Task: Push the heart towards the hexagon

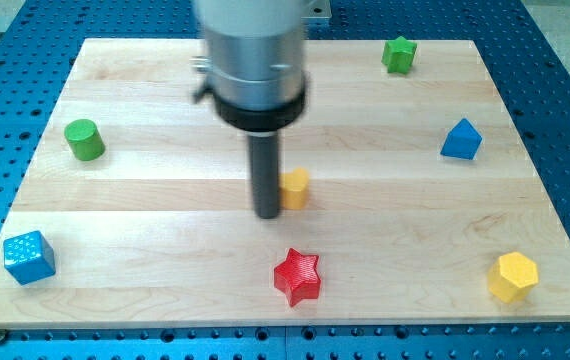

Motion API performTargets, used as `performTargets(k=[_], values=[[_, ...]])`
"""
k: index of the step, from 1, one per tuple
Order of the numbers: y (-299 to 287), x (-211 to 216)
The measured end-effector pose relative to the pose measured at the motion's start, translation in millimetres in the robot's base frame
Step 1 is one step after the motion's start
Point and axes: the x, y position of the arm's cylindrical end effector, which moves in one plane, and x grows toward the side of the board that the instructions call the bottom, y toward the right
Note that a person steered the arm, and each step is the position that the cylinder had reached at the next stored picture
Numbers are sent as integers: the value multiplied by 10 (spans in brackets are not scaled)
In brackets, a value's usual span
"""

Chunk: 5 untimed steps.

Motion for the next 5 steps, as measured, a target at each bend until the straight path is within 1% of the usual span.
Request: performTargets(k=[1,2,3,4,5], values=[[-159,-389],[179,-443],[917,-203],[1242,31],[813,-273]])
